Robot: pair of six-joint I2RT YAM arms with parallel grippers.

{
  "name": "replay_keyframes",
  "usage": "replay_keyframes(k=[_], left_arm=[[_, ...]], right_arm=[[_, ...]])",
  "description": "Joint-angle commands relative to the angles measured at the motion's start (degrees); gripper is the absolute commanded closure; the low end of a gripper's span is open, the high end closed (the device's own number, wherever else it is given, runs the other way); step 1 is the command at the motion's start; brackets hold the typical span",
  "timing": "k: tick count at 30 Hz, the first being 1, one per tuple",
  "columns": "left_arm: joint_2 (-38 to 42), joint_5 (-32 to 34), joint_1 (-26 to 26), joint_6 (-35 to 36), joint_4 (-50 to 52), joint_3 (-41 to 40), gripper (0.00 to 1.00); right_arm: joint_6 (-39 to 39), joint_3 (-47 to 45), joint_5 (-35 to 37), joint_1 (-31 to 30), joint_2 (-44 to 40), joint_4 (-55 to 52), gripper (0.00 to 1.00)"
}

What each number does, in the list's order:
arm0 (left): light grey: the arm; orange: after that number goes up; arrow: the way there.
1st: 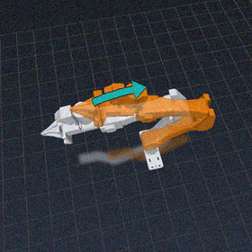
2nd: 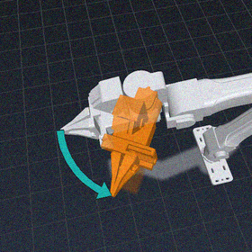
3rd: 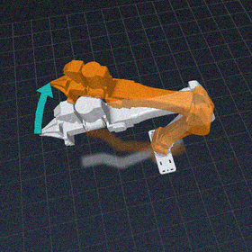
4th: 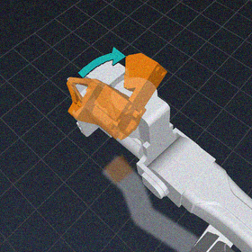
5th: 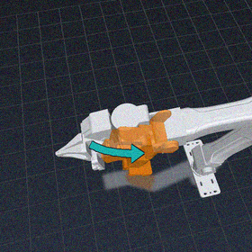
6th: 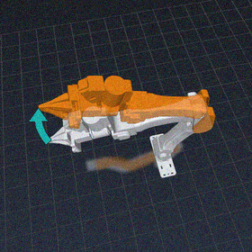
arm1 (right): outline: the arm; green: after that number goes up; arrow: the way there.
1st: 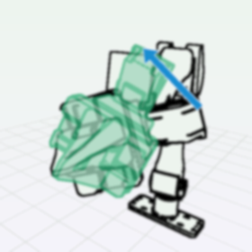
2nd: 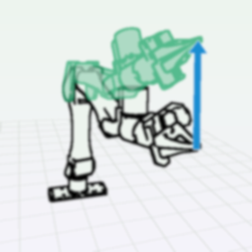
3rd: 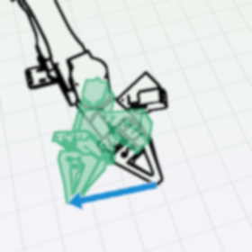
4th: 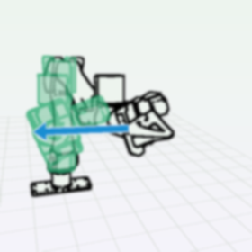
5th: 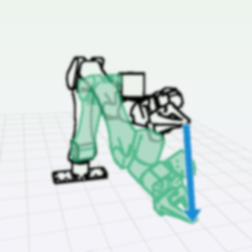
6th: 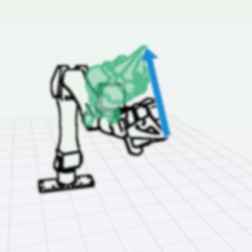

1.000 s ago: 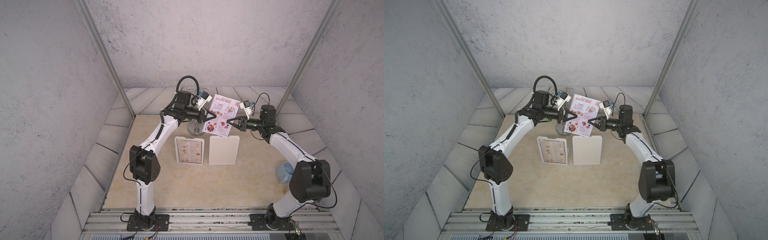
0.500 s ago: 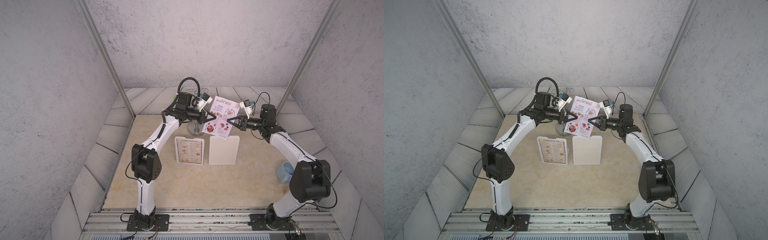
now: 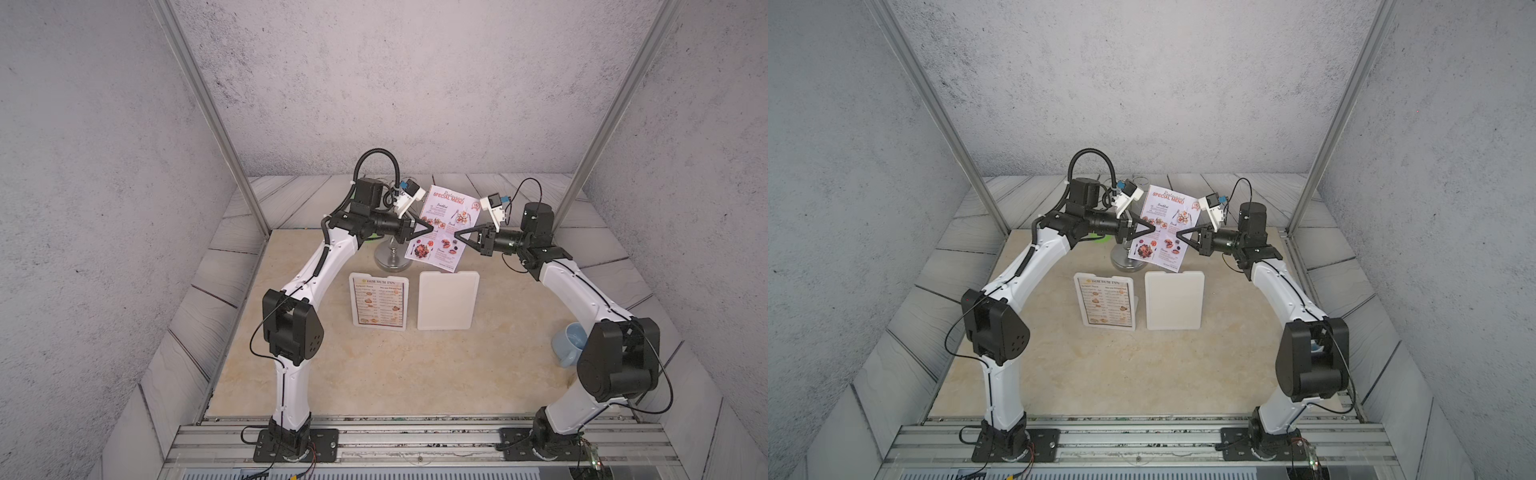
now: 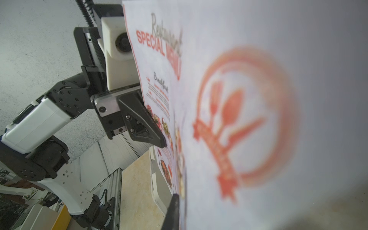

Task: Insert the menus into the narrow rack
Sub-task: Insert the menu into the narrow rack.

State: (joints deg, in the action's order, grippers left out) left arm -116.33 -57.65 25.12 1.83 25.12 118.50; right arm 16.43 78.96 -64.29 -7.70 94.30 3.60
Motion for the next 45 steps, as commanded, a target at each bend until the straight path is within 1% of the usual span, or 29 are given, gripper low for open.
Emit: replay_keyframes(k=[1,12,23,38,45], left_arm=[[-1.09,-0.20,-0.34,1.73,1.39,1.31,1.00],[-0.48,0.25,-0.34,2.83,2.54,0.53,1.00],[0.00,1.02,-0.32,3.36,1.09,0.57,1.00],[0.40,1.40,-0.43,4.01,1.22,1.03,1.00],[0.53,1.32,-0.45,4.36,2.08,1.02,1.00]], right_arm=[[-0.61,1.46,0.32,-0.23,2.02,-0.34,0.92],[-0.42,0.37,0.22,-0.24,2.11,0.97,0.93],[0.14,1.61,0.14,-0.29,3.69,1.89,0.95],[1.50,4.19,-0.13,-0.27,5.94,2.73,0.96],[1.89,3.93,-0.37,-0.25,5.93,2.97,0.97]])
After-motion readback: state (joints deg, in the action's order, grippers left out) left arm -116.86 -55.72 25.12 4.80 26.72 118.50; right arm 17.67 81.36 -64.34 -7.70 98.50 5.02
